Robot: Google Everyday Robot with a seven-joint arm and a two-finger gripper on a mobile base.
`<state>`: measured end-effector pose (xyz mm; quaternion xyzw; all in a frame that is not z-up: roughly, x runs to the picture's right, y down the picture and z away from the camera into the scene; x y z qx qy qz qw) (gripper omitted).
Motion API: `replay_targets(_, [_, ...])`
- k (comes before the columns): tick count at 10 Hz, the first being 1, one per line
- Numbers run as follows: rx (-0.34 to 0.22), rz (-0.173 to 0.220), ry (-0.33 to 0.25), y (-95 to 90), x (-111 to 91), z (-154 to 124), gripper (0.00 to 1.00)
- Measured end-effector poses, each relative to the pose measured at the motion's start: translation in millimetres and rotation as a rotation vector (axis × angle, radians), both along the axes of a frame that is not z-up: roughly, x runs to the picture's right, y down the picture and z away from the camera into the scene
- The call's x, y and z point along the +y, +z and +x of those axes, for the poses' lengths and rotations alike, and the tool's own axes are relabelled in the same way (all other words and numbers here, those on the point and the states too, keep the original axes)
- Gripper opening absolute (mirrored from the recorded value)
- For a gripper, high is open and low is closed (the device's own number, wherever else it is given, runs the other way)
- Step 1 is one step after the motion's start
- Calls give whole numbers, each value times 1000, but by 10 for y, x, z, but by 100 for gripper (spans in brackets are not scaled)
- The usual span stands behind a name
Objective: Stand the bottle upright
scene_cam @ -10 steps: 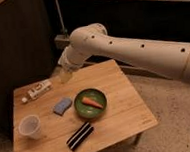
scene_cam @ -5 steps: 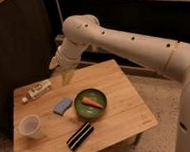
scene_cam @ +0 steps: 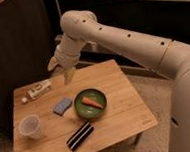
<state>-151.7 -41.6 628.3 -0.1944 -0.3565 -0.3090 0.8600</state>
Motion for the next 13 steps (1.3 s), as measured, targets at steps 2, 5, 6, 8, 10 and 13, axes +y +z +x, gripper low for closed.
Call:
replay_targets(2, [-16, 50, -1, -60, 5, -9, 65])
replay_targets(5, [-52, 213, -109, -254, 213, -247, 65])
replay_targets(6, [-34, 277, -162, -295, 275, -415, 65])
replay_targets(8, [2, 299, -197, -255, 323, -574, 65])
replay_targets(10, [34, 283, -188, -49, 247, -530, 65])
replay_targets(13, [53, 264, -125, 501, -20, -346, 65])
